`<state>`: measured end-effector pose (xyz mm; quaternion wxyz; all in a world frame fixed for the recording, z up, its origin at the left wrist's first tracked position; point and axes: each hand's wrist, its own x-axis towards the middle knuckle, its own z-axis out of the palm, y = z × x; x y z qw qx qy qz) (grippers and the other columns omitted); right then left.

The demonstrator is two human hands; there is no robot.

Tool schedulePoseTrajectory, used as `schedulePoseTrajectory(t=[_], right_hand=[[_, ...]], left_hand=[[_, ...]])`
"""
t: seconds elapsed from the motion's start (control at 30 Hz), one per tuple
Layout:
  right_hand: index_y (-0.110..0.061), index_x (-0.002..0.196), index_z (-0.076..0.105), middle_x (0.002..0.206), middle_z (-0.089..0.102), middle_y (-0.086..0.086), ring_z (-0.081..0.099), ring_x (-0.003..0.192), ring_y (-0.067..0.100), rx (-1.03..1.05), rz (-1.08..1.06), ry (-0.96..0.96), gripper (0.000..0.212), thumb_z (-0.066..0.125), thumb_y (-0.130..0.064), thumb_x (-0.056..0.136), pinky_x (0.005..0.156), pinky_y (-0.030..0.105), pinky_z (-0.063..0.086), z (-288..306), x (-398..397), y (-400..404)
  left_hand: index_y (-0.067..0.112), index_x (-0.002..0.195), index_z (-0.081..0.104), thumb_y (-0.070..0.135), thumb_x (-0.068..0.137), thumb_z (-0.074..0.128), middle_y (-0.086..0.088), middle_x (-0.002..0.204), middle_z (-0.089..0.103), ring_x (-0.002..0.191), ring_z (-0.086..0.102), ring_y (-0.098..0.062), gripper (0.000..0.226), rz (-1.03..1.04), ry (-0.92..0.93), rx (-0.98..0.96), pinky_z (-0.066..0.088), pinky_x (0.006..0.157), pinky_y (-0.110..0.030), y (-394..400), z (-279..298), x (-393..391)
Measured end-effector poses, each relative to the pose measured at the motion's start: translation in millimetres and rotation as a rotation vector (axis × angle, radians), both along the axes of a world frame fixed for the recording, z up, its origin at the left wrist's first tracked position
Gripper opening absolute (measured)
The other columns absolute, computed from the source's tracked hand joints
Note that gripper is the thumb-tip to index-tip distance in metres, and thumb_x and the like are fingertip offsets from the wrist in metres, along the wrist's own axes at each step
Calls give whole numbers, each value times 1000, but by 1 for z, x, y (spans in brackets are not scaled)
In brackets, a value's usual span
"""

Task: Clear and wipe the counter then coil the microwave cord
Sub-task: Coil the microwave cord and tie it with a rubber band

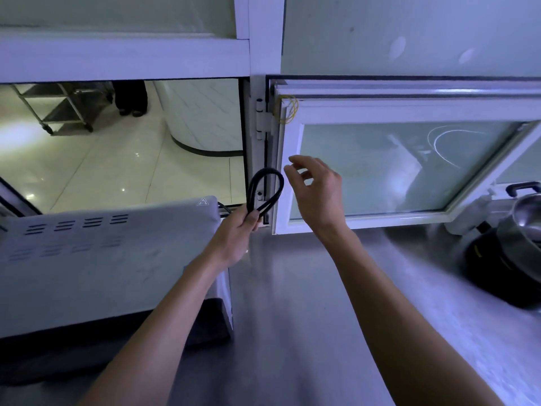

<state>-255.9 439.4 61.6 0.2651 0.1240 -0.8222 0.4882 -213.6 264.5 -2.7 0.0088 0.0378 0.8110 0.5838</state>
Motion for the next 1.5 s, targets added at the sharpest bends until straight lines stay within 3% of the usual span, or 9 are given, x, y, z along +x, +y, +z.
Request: schedulePoseTrajectory(t=[0.17, 0.43, 0.57, 0.67, 0.83, 1.0, 1.27, 1.4, 1.5], right_hand=[[-12, 120, 69, 99, 68, 1, 62, 82, 17, -8, -96, 48, 30, 67, -26, 94, 76, 31, 53, 30, -23, -7], [-13, 132, 62, 102, 62, 1, 59, 81, 16, 19, -151, 2, 40, 60, -32, 98, 75, 25, 45, 55, -66, -18], [-7, 91, 67, 83, 56, 4, 52, 73, 18, 14, -165, 17, 18, 60, -23, 95, 67, 29, 43, 60, -79, -22], [-15, 65, 55, 72, 46, 1, 40, 65, 8, 27, -192, 10, 27, 60, -18, 91, 56, 21, 28, 67, -87, -24], [-12, 85, 77, 84, 57, 4, 52, 73, 21, 18, -200, 9, 18, 64, -21, 94, 65, 32, 38, 72, -92, -23], [-12, 87, 73, 91, 58, 2, 55, 78, 23, 78, -230, 55, 19, 59, -20, 96, 63, 33, 39, 71, -90, -24], [-29, 80, 61, 79, 66, -14, 60, 77, -1, -226, -45, -78, 20, 58, -24, 98, 70, 13, 44, 44, -45, -28], [-16, 80, 68, 76, 72, -5, 62, 71, 6, -482, -76, -253, 20, 62, -27, 95, 69, 22, 49, 11, -25, -17], [-16, 75, 68, 71, 70, -3, 61, 69, 9, -647, -103, -374, 19, 65, -28, 89, 72, 30, 49, -12, -10, -7]], left_hand=[[27, 75, 53, 41, 104, 39, 12, 69, 47, 52, 34, -16, 35, 45, -7, 114, 31, 50, -30, -10, 16, -14], [18, 78, 52, 41, 99, 40, 6, 72, 50, 69, 39, -23, 33, 24, 75, 109, 31, 67, -35, -12, 18, -22], [17, 75, 50, 40, 99, 41, 7, 71, 50, 70, 40, -20, 34, 23, 56, 107, 31, 68, -35, -11, 18, -24], [14, 75, 49, 34, 100, 40, 7, 70, 48, 70, 40, -15, 34, 25, 66, 108, 31, 70, -35, -11, 15, -27], [16, 74, 50, 46, 93, 40, 10, 67, 48, 64, 39, -12, 37, 29, 49, 101, 37, 51, -15, -10, 15, -32], [18, 75, 51, 48, 93, 41, 7, 71, 50, 66, 40, -16, 36, 36, 9, 138, 38, 49, -11, -10, 14, -34], [11, 78, 50, 39, 101, 39, 7, 73, 52, 70, 43, -13, 38, 42, 26, 102, 39, 56, -11, -11, 7, -29], [3, 83, 49, 28, 107, 38, -3, 77, 49, 71, 38, -21, 36, 42, 16, 97, 35, 51, -10, -12, 2, -23], [2, 87, 52, 28, 107, 38, -1, 77, 51, 75, 44, -18, 36, 11, 20, 87, 39, 68, -24, -11, -2, -18]])
